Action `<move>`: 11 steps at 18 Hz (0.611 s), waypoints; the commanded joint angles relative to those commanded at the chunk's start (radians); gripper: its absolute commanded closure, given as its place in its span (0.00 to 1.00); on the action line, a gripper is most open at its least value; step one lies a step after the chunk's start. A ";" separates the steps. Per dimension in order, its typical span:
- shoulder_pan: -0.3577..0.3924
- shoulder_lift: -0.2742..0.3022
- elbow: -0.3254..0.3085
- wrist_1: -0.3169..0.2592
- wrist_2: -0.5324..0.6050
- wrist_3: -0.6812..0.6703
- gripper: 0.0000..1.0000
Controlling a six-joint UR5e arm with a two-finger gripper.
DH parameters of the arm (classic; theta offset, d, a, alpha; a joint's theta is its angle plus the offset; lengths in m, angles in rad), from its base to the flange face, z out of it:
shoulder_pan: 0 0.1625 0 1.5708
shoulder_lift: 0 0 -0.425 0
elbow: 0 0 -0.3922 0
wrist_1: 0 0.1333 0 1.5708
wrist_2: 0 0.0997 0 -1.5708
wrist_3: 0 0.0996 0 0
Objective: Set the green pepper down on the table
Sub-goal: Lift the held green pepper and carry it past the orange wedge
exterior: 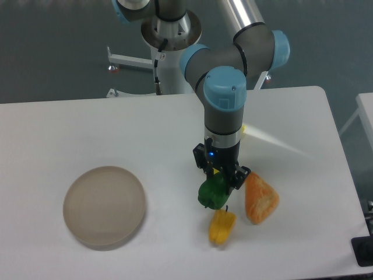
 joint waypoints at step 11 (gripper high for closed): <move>0.083 0.006 -0.005 -0.009 -0.005 0.144 0.70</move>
